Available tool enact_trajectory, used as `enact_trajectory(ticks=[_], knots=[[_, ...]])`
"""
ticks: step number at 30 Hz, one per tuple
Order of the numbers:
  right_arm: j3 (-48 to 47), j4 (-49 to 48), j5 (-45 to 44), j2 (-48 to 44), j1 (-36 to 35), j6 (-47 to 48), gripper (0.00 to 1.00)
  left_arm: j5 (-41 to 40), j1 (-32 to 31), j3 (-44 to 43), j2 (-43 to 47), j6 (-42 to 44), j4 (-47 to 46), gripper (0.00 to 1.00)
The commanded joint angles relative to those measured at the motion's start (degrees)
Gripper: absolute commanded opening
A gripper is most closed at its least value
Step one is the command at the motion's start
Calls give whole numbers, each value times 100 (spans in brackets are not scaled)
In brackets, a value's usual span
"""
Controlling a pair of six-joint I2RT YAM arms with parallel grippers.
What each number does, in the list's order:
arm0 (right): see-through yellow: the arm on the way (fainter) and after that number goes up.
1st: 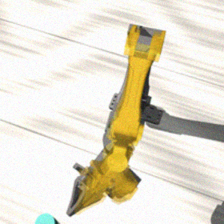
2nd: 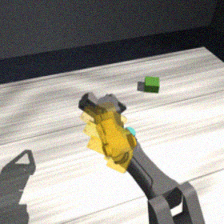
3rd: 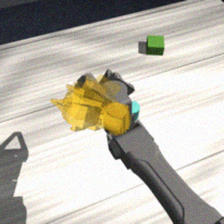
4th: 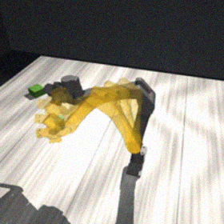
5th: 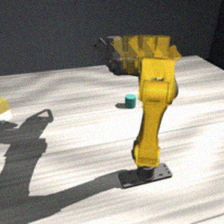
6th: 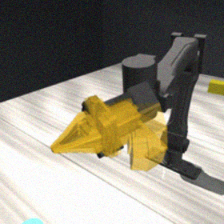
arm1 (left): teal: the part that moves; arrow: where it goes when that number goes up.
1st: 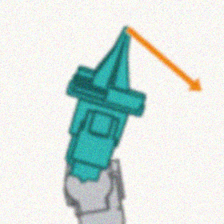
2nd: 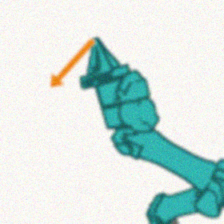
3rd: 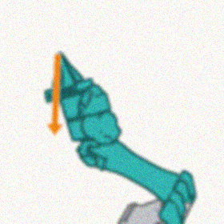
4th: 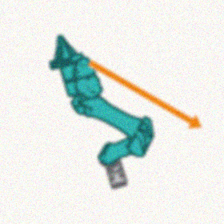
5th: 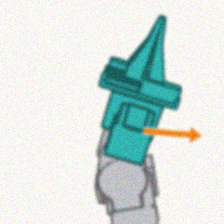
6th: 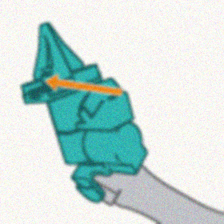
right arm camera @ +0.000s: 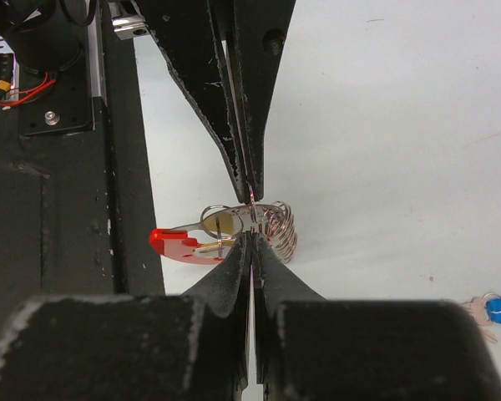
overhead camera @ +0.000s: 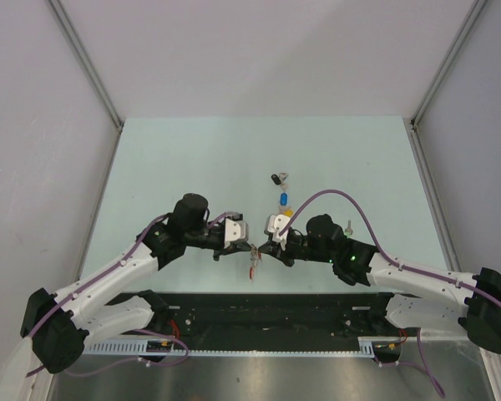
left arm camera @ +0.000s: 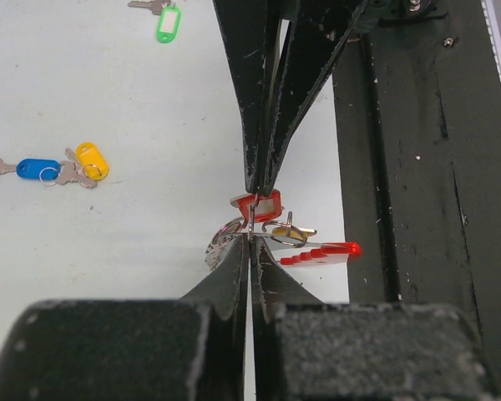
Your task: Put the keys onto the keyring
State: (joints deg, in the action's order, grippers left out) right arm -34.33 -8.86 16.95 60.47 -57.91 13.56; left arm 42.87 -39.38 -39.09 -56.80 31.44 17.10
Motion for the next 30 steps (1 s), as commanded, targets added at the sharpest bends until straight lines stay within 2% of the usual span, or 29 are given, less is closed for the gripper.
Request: enact_trajectory(ticks=[1,30], knots=[[-224,-256,-43,18,-27,-82,0,28,-35,-20,81,-6,-269,0],[-224,-300,-16,0,-27,-91,0,309,-44,-46,-7,73,-181,1]])
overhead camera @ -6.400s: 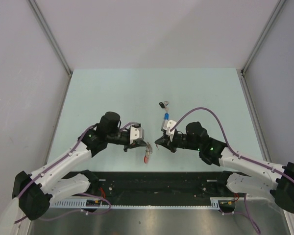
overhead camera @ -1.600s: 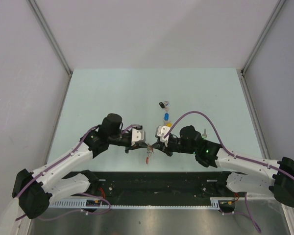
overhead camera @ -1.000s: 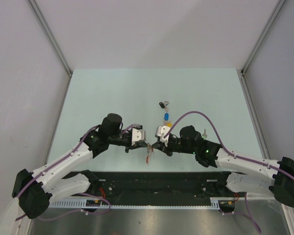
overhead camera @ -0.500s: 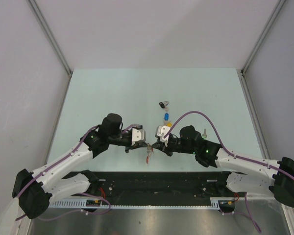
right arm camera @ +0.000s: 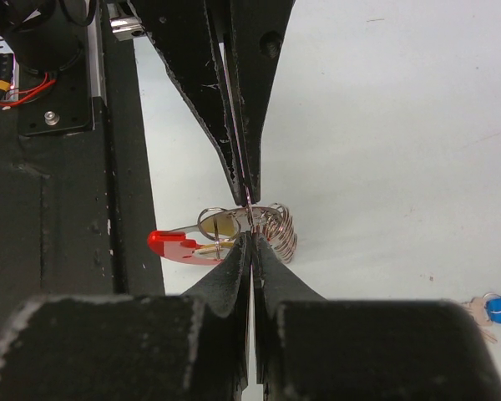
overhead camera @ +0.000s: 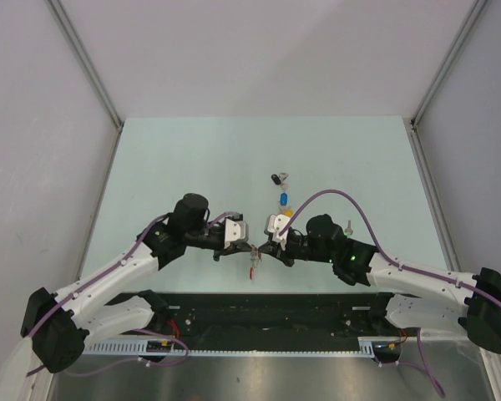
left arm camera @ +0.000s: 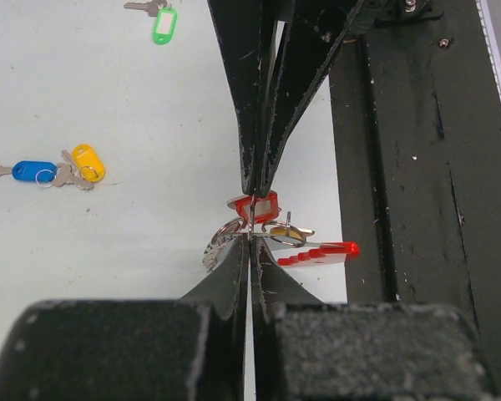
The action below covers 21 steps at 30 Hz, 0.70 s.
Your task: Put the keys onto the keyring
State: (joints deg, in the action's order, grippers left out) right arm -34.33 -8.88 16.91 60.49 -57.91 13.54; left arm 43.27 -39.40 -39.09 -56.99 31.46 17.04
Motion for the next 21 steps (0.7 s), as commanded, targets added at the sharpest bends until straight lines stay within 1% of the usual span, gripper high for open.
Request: enact_trajectory(ticks=[1,21], knots=[[-232,-289,-29,-2,-27,-80,0,279,-42,-46,4,79,-174,0],[-232,-333,111,-46,-27,-88,0,305,-121,-81,-93,88,-122,0]])
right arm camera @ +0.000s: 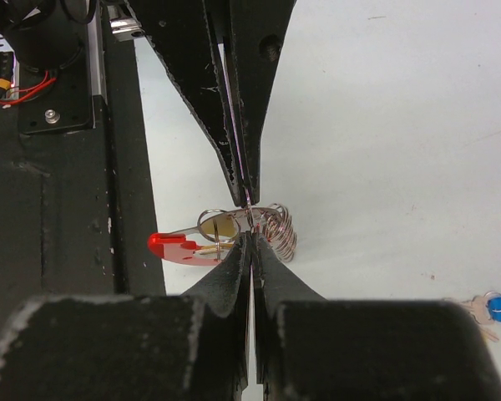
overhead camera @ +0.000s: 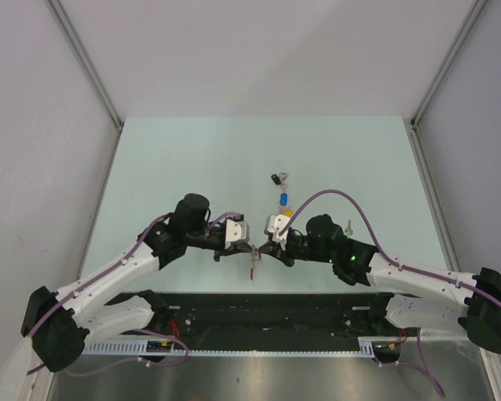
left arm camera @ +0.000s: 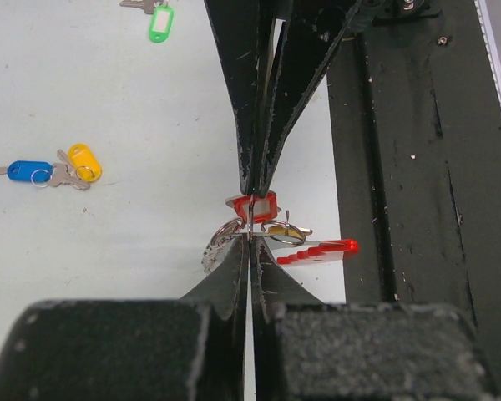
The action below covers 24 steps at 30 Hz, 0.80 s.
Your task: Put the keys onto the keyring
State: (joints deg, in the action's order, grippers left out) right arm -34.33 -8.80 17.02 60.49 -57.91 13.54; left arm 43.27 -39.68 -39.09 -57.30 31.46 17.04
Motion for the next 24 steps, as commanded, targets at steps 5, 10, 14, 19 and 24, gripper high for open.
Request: enact_trajectory(ticks=[5,10,14,19,24], knots=[[-224,-351,135,-72,-27,-88,0,332,-119,-99,-115,88,-95,0],[-232,-360,170,-55,-27,-88,0,358,-136,-99,-115,79,-95,0],[-276,-316,232,-20,-27,-62,0,376,-145,-99,-132,70,-95,0],[-294,-324,267,24,-27,-71,0,393,-163,-99,-124,79,-87,0],[-311,-324,259,51,-27,-88,0,402,-189,-99,-124,97,-95,0]])
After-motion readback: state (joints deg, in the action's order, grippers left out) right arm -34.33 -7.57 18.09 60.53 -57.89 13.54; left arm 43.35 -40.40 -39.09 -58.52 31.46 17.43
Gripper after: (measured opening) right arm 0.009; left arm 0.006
